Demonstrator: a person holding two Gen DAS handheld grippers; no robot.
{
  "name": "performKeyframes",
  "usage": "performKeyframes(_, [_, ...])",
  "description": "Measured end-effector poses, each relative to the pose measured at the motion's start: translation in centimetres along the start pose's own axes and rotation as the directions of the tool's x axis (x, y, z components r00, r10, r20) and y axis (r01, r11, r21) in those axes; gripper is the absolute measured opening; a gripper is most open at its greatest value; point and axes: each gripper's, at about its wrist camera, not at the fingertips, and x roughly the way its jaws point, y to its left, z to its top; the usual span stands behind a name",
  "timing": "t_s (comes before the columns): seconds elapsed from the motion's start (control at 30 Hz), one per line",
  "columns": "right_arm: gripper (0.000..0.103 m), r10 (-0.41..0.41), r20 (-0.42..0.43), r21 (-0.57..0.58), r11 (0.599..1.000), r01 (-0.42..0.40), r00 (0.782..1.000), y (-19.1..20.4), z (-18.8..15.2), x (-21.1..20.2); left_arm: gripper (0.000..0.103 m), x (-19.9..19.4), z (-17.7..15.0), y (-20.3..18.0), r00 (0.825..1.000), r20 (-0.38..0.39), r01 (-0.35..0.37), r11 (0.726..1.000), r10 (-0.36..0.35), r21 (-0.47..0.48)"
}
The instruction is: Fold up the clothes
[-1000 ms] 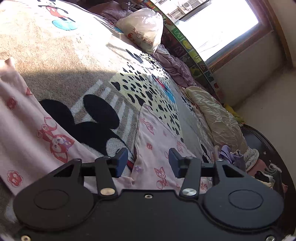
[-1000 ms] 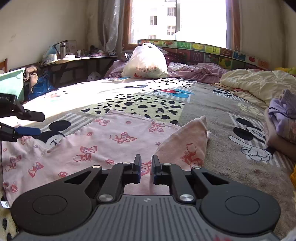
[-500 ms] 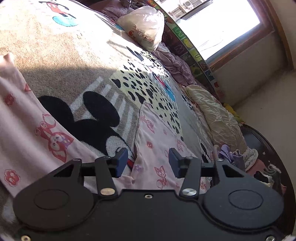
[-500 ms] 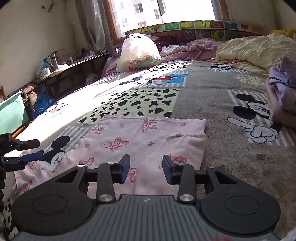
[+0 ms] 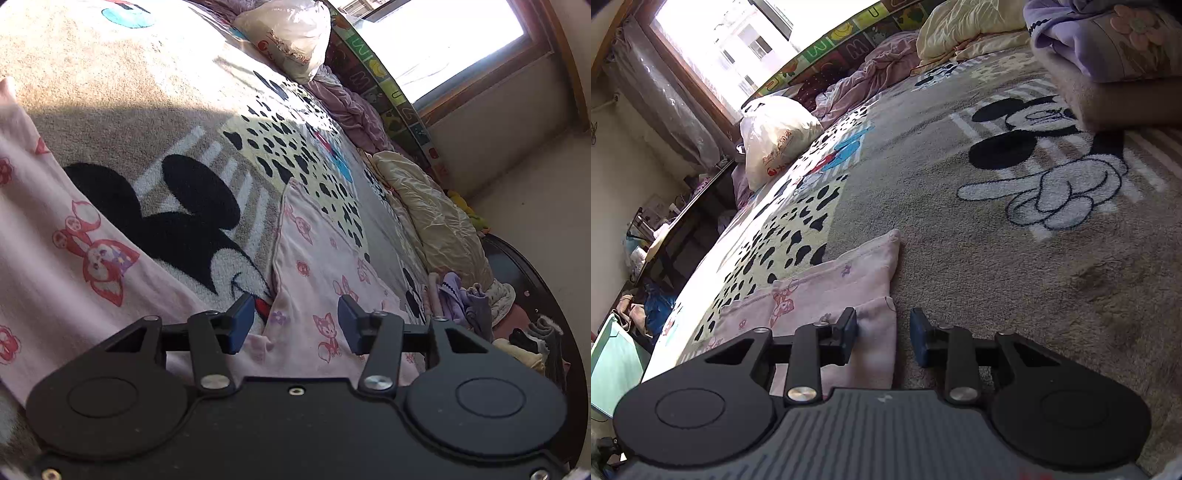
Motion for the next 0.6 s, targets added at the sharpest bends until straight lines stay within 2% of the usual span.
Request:
performKeyframes(0.13, [0.005,0.051,0.049,-0.006,0.999,-0.051,0.997,0.3,-0.2,-1.8,0.049,0.0,-0.1,0.1,1.000,-0.003,-0.005,1.000,0.005,-0.007])
performKeyframes(0.23, [0.004,0.043,0.116,-0.040,0.998,-0.038,0.992,0.7,-0.1,-4.2,0.049,-0.2,-0.2,0.0,1.000,0.000,-0.008,1.000,0.008,-0.007])
performKeyframes(0.33, [0.003,0.026,0.211,-0.044,0.999,-0.017,0.977,0.5,0.3,-7.6,0.049,-0.3,-0.3,-0.2,1.000,0.007,-0.018,1.000,0.018,-0.006])
performKeyframes(0.37, [0.003,0.013,0.227,-0.040,0.999,-0.004,0.974,0.3,0.5,-8.5,0.049,-0.3,-0.5,-0.3,1.000,0.008,-0.022,1.000,0.022,-0.002])
performKeyframes(0.4, [0.004,0.012,0.207,-0.029,1.000,-0.006,0.978,0.0,0.6,-8.3,0.049,-0.4,-0.6,-0.4,1.000,0.007,-0.023,1.000,0.023,0.003])
performKeyframes(0.47, [0.012,0.021,0.142,-0.004,1.000,-0.020,0.990,-0.9,0.7,-7.1,0.049,-0.5,-0.9,-0.6,1.000,0.005,-0.023,1.000,0.023,0.012])
performKeyframes(0.53, [0.036,0.032,0.077,0.022,0.999,-0.034,0.997,-1.7,0.9,-5.9,0.049,-0.5,-1.1,-0.8,1.000,0.001,-0.019,1.000,0.019,0.021])
performKeyframes(0.57, [0.055,0.038,0.044,0.036,0.999,-0.040,0.998,-2.2,1.0,-5.4,0.050,-0.4,-1.1,-0.8,1.000,-0.001,-0.016,1.000,0.017,0.025])
performKeyframes(0.6, [0.056,0.031,0.024,0.028,0.999,-0.032,0.999,-2.0,0.9,-4.5,0.050,-0.3,-1.1,-0.8,1.000,-0.004,-0.015,1.000,0.015,0.025])
